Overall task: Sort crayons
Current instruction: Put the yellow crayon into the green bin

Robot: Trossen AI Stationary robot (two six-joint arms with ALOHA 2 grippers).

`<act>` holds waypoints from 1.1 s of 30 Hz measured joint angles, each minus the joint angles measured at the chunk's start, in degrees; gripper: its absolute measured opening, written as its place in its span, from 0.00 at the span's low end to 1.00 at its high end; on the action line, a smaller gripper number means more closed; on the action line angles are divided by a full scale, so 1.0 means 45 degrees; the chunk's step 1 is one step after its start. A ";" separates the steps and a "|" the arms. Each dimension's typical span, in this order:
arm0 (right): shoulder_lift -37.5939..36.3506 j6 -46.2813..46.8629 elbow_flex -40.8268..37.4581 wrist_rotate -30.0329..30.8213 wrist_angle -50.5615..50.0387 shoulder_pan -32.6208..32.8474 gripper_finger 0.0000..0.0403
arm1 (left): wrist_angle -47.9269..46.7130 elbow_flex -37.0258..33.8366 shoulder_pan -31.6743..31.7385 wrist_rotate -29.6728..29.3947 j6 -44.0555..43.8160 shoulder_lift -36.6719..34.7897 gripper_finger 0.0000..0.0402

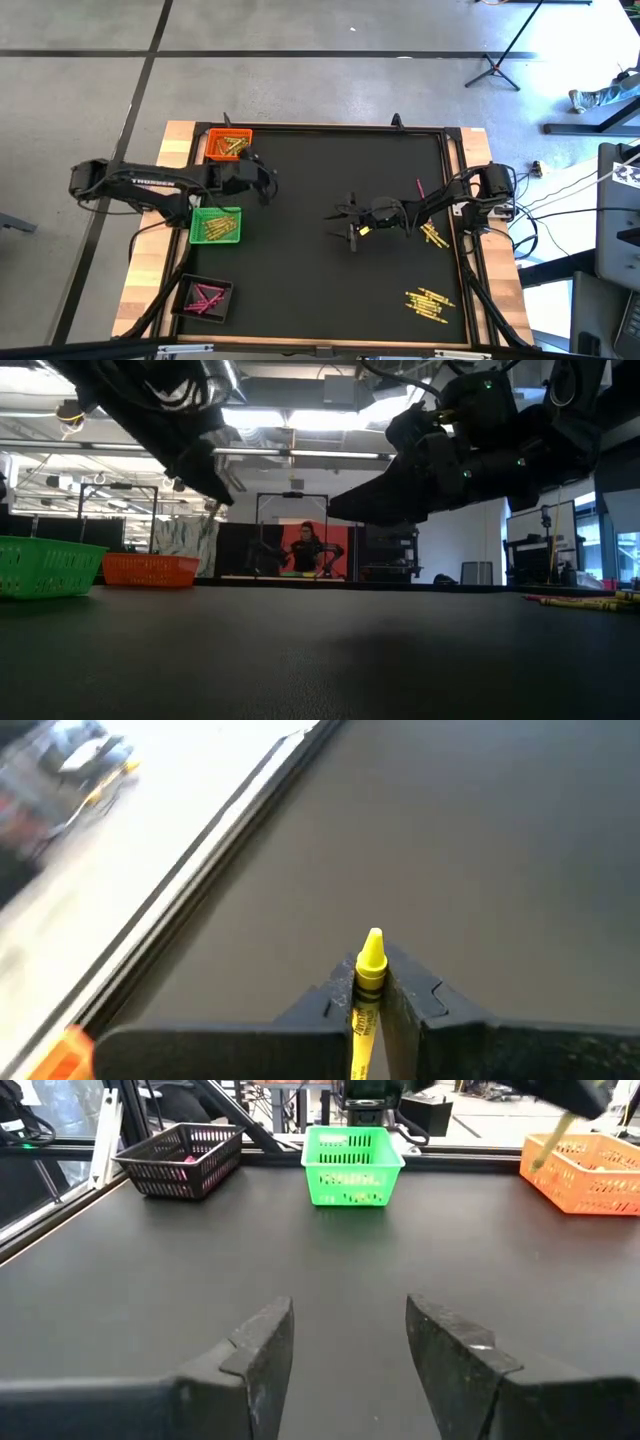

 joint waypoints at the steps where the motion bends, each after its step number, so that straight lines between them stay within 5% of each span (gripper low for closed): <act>1: 0.0000 0.0000 -0.0005 0.0000 -0.0042 0.0000 0.48 | -0.0311 0.0045 0.0290 -0.0019 -0.0127 -0.0051 0.03; 12: 0.0000 -0.0005 -0.0005 0.0010 -0.0266 -0.0005 0.48 | -0.5064 0.2549 0.3229 -0.1634 0.0350 0.0407 0.03; 22: 0.0000 -0.0005 -0.0005 0.0010 -0.0550 -0.0009 0.48 | -0.5117 0.2563 0.6087 -0.1721 0.1559 0.1723 0.02; 33: 0.0000 -0.0005 -0.0005 0.0010 -0.0565 -0.0009 0.48 | -0.4805 0.2558 0.7462 -0.1693 0.1838 0.4176 0.02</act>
